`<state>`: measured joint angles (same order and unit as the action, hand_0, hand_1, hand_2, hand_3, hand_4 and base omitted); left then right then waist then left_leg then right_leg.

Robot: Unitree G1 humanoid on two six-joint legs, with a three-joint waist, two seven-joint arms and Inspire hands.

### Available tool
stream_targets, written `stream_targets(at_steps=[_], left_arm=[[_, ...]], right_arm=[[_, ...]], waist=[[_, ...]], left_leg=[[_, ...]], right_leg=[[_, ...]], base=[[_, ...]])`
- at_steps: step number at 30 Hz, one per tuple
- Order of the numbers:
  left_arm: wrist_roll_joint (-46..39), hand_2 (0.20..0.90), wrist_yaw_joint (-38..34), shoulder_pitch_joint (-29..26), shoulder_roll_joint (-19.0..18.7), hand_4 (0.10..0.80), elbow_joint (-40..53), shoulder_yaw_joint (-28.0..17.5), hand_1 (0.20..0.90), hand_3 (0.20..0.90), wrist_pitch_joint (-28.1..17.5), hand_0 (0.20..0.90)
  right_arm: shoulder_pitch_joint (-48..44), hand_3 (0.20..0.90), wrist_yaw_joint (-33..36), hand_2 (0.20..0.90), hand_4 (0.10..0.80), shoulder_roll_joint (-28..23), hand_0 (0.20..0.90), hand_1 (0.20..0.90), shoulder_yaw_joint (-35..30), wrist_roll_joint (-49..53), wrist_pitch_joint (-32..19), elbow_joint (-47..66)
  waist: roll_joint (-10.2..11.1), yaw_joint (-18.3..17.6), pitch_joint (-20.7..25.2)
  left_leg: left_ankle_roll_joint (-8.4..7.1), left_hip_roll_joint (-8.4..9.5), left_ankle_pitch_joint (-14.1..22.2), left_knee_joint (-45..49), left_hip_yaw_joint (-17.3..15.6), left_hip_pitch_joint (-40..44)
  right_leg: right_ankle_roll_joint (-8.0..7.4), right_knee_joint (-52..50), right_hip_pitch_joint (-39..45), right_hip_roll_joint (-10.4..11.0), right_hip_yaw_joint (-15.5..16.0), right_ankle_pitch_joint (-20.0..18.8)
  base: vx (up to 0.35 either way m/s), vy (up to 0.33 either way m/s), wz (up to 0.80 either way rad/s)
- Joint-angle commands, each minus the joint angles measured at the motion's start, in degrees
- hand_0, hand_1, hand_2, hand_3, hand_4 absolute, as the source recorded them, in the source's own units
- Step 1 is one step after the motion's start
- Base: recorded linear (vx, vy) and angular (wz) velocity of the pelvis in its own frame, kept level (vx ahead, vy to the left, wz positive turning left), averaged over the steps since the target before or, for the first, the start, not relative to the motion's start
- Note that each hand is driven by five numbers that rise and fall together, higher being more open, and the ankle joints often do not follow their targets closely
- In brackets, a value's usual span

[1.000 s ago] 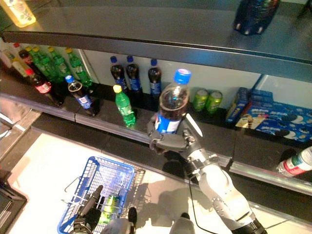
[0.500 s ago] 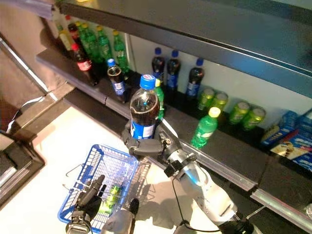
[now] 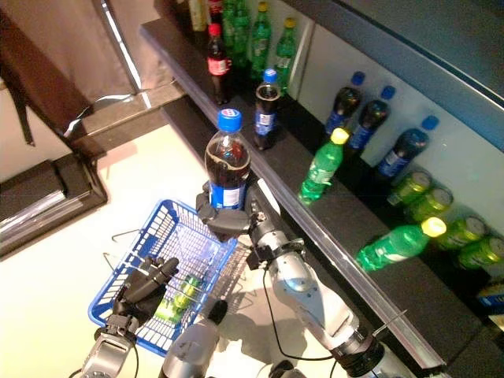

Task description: Pick up the drink and place into the basket.

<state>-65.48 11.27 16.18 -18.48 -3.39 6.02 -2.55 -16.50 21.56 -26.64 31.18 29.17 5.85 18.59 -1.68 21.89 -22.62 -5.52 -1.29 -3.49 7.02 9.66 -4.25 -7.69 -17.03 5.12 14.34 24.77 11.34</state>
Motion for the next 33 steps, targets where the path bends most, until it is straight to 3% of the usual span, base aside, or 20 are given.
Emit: stream_targets(at_steps=[1, 15, 24, 33], left_arm=[[0.42, 0.3, 13.51, -4.8, -3.56, 0.1, 21.35, -3.54, 0.3, 0.2, -4.55, 0.3], [0.28, 0.3, 21.37, -7.09, -5.95, 0.1, 32.07, -5.36, 0.3, 0.2, 4.41, 0.3], [-0.96, 0.3, 25.94, -8.07, -6.15, 0.1, 36.01, -4.54, 0.3, 0.2, 10.74, 0.3], [-2.04, 0.3, 28.34, -8.59, -5.82, 0.1, 37.89, -2.44, 0.3, 0.2, 14.21, 0.3]], right_arm=[[-10.23, 0.2, 2.45, 0.3, 0.1, 4.69, 0.3, 0.3, -0.01, -2.69, -7.49, 7.31], [-10.99, 0.2, 11.19, 0.3, 0.1, 10.77, 0.3, 0.3, 4.28, -4.65, -5.8, -2.42], [-11.67, 0.2, 17.59, 0.3, 0.1, 20.06, 0.3, 0.3, 7.42, -1.91, -8.07, -15.27], [-10.05, 0.2, 16.86, 0.3, 0.1, 26.88, 0.3, 0.3, 11.31, 4.46, -8.41, -28.04]], waist=[[-0.31, 0.31, 6.93], [0.32, 5.08, 7.53], [0.79, 8.05, 8.36], [0.95, 9.89, 8.61]], left_leg=[[0.75, 0.39, 2.66, 6.46, 0.4, 0.29], [0.89, 1.66, 2.75, 6.94, 4.27, 0.13], [0.63, 1.88, 2.53, 6.84, 6.39, 1.02], [0.04, 1.59, 3.67, 7.21, 7.08, 1.36]], right_leg=[[4.99, 1.52, 0.26, -3.22, 1.13, -3.7], [4.91, 1.55, 3.49, -2.91, 5.01, -3.62], [5.18, 1.37, 6.1, -3.02, 6.81, -3.35], [4.52, 1.53, 7.43, -3.3, 6.56, -2.51]], base=[[0.026, -0.011, 0.1], [0.072, -0.016, 0.16], [0.101, -0.009, 0.14], [0.075, -0.015, 0.06]])
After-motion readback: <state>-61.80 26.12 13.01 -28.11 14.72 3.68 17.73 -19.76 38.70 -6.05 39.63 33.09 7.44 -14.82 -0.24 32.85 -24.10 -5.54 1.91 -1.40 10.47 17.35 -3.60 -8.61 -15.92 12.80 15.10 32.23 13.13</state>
